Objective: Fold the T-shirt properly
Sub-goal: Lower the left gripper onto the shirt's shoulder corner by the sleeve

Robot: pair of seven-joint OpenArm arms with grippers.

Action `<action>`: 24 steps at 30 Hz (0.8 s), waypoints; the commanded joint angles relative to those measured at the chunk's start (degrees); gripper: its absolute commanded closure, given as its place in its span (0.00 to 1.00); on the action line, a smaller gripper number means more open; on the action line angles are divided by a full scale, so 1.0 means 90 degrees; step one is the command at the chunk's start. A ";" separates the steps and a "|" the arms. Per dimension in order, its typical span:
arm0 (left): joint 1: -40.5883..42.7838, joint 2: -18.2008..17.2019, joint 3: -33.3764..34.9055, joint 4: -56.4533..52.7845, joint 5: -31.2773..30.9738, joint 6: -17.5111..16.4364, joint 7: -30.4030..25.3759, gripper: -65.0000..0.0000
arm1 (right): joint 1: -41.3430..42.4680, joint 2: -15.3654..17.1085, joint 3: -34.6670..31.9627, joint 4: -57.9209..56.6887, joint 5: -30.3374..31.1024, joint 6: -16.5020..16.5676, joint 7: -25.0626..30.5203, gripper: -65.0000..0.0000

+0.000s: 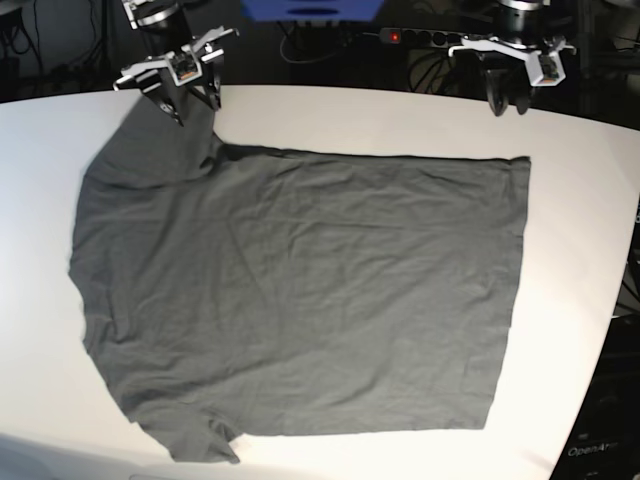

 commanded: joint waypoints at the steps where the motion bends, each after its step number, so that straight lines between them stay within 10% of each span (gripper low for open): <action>1: 0.0087 -0.0039 -0.0029 0.0105 0.0028 0.0004 -0.0129 0.67 | -0.0095 0.0026 0.0015 0.0018 -0.0048 0.0010 -0.0154 0.67; 6: 0.0087 -0.0039 -0.0029 0.0075 -0.0001 0.0013 -0.0129 0.67 | -0.0095 0.0007 0.0015 0.0018 -0.0048 0.0010 -0.0183 1.00; 11: -0.0079 0.0009 -0.0273 0.0036 -0.0030 0.0023 -0.0022 0.69 | -0.0085 0.0016 0.0015 0.0018 -0.0048 0.0010 -0.0193 1.00; 19: -0.1134 0.0302 -0.1338 0.0046 -0.0001 -0.0055 0.2059 0.81 | -0.0085 0.0016 0.0015 0.0008 -0.0048 0.0020 -0.0202 1.00; 24: -0.1622 0.0234 -0.1426 -0.0091 0.0038 -0.0895 0.2674 0.81 | -0.0085 0.0016 0.0015 0.0008 -0.0048 0.0020 -0.0202 1.00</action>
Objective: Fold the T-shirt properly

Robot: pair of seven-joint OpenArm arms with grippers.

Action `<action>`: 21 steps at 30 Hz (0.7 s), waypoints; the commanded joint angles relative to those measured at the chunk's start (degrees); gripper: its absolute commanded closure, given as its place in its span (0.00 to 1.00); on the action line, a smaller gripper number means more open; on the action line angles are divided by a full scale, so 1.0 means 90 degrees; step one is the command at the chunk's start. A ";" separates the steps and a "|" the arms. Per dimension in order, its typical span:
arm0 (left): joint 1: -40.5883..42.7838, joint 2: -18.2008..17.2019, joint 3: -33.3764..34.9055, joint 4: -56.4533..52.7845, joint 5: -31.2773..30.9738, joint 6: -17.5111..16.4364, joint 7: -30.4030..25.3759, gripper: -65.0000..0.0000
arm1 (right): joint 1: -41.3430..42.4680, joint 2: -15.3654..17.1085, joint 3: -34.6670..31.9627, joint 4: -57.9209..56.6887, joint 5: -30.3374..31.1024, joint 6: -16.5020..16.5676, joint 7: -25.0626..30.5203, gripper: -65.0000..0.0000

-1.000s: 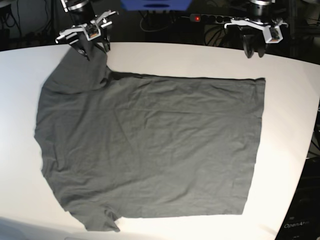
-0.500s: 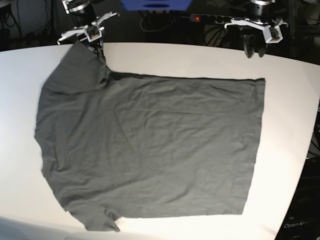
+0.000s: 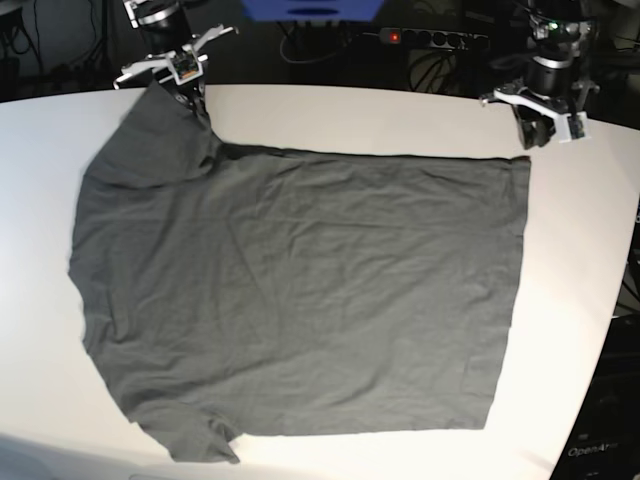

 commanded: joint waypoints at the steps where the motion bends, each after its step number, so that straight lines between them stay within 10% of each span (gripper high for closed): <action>1: -0.0078 -0.0055 -0.0039 -0.0011 -0.0001 -0.0048 -0.0092 0.81 | -0.0078 0.0028 0.0015 0.0027 -0.0016 0.0022 -0.0081 1.00; 11: -0.0958 -0.0055 -0.1035 -0.0832 -0.0001 -0.1074 0.0641 0.69 | -0.0078 0.0038 0.0015 0.0027 -0.0016 0.0022 -0.0081 1.00; 21: -0.1260 0.0013 -0.1143 -0.0949 0.0781 -0.2021 0.0631 0.32 | -0.0078 0.0038 0.0015 0.0027 -0.0026 0.0022 -0.0091 1.00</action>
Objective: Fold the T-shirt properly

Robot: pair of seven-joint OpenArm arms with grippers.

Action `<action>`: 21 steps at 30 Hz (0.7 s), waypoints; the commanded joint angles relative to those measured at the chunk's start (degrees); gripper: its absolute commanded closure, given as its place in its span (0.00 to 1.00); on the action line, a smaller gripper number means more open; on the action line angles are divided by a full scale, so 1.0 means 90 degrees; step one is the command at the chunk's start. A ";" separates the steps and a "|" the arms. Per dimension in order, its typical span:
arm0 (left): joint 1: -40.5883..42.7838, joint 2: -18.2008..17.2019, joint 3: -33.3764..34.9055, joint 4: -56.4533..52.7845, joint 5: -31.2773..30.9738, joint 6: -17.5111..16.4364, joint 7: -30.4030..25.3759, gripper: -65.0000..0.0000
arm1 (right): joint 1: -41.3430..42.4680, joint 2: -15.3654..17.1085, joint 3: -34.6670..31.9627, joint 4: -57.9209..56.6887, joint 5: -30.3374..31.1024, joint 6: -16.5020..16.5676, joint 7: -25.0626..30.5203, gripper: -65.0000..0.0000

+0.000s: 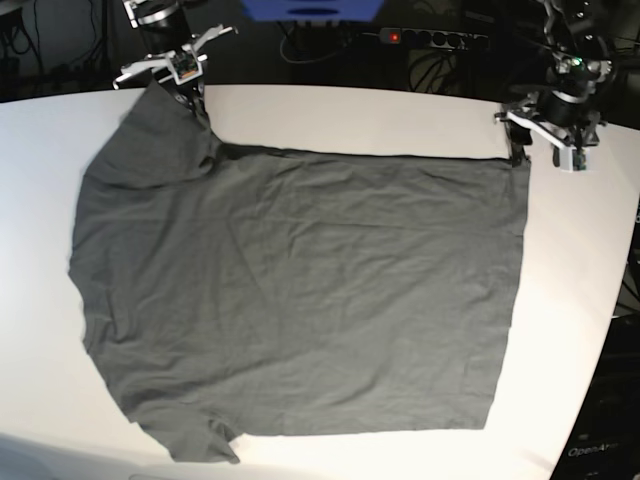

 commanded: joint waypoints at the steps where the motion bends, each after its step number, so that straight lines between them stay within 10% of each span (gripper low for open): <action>1: -0.0034 -0.0052 -0.0033 0.0005 0.0014 -0.0028 -0.0124 0.31 | -0.0073 0.0026 0.0015 0.0027 -0.0026 0.0022 -0.0093 1.00; 21: -0.0532 0.0085 -0.0004 -0.1138 0.0063 -0.0301 -0.0134 0.30 | -0.0073 0.0026 0.0015 0.0027 -0.0026 0.0022 -0.0093 1.00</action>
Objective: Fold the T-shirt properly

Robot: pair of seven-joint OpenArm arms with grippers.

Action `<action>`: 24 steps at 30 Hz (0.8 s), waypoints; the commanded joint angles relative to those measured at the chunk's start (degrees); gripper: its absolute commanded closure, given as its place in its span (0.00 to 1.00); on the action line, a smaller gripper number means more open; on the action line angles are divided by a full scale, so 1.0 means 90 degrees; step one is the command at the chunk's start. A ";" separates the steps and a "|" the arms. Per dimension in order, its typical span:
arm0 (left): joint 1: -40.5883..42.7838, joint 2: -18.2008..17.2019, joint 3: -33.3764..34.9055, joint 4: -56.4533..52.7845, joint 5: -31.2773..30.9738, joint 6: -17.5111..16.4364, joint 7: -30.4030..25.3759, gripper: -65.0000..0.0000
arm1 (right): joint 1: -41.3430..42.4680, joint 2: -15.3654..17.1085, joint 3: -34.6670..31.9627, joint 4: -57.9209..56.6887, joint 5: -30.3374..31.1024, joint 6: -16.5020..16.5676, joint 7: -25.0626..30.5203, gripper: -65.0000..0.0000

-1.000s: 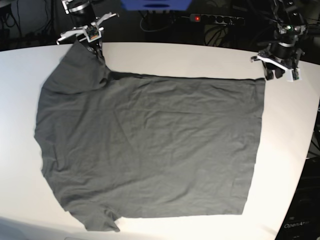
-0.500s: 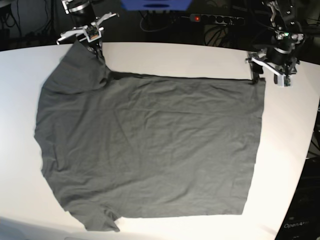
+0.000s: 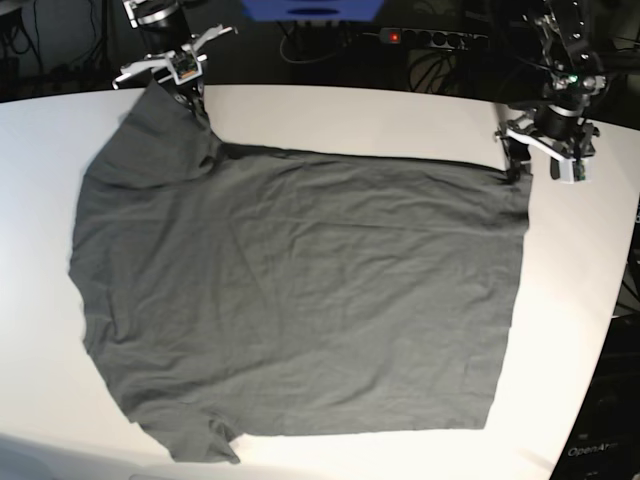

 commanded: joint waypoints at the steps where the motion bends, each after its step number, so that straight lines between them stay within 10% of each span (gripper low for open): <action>1: 0.0075 0.0078 0.0035 -0.0004 0.0063 -0.0312 0.0444 0.30 | -0.0073 0.0026 0.0012 0.0027 -0.0026 0.0024 -0.0091 1.00; 24: -0.0257 0.0322 0.0035 -0.0297 0.0033 -0.0732 0.0454 0.31 | -0.0103 0.0026 0.0012 0.0017 -0.0036 0.0024 -0.0091 0.99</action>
